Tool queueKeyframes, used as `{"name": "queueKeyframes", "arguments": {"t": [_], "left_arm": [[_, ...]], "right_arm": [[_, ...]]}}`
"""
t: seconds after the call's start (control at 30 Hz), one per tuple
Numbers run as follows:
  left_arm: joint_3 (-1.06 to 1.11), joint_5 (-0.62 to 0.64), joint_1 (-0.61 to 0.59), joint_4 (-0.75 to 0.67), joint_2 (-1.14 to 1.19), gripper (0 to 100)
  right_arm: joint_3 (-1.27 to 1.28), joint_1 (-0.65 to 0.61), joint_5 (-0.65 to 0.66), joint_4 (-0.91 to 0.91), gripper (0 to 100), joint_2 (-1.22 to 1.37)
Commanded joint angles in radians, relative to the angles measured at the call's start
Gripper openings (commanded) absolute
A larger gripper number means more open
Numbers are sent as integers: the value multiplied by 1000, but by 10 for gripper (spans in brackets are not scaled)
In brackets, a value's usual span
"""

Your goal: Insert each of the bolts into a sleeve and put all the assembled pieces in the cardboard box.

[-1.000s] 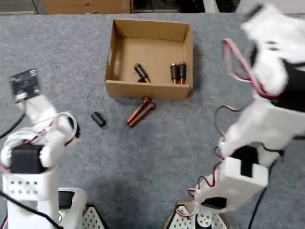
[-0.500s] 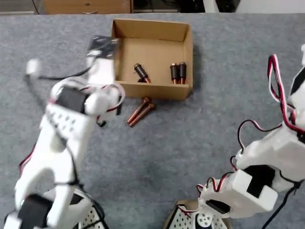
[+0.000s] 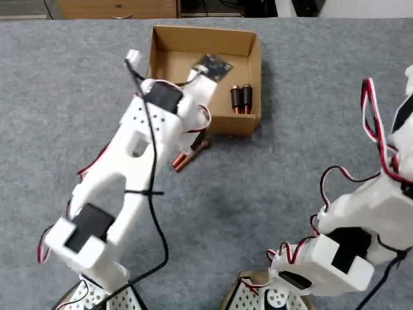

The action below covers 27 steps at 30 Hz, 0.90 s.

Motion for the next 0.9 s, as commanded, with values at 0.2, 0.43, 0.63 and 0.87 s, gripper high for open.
{"name": "queueKeyframes", "arguments": {"t": [0.2, 0.43, 0.63, 0.87], "left_arm": [[-183, -95, 8, -25, 255, 64], [-387, -152, 3, -25, 466, 64], [-520, -198, -6, -20, 590, 64], [-609, -215, -64, -25, 670, 64]], "right_arm": [[67, 18, 12, 12, 2, -35], [68, 15, 12, 12, 2, -35], [68, 15, 14, 14, 2, -30], [93, 13, 12, 12, 2, -27]]}}
